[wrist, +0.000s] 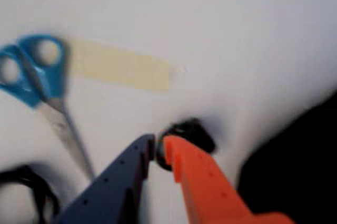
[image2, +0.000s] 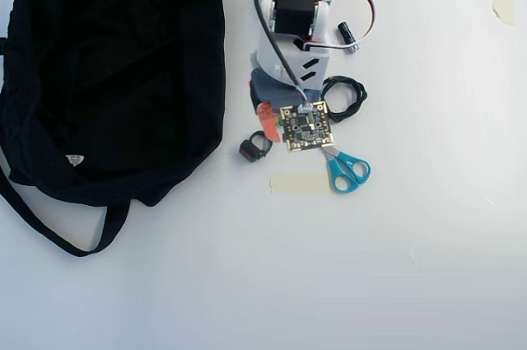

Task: Put the bike light into the black bag

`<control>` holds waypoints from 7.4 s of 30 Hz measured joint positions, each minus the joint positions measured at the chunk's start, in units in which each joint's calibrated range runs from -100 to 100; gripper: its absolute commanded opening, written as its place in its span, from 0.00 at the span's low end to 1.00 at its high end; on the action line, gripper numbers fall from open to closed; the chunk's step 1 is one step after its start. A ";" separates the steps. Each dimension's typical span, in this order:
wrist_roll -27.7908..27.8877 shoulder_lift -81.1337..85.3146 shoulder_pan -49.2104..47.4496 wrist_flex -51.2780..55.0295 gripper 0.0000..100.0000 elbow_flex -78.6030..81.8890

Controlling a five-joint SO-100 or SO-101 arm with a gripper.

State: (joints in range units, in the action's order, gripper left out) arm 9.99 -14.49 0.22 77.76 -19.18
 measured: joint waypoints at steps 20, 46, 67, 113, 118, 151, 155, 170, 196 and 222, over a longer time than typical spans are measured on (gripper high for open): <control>2.59 -8.22 2.35 0.09 0.24 3.93; -0.44 -10.71 2.50 -4.38 0.37 4.48; 3.17 -17.35 1.69 -4.72 0.36 5.58; 4.74 -21.59 1.10 -3.18 0.36 -2.75; 5.08 -21.59 1.03 -0.34 0.36 -5.42; 16.12 -22.00 4.41 -0.09 0.36 -5.50; 16.17 -22.00 4.63 -0.09 0.36 -5.50; 17.00 -27.07 3.75 -2.92 0.36 -7.86; 16.75 -31.13 1.40 -3.69 0.23 -10.61; 11.77 -31.38 1.32 -1.37 0.02 -17.69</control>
State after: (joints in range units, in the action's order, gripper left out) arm 21.76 -45.87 1.54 76.38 -36.87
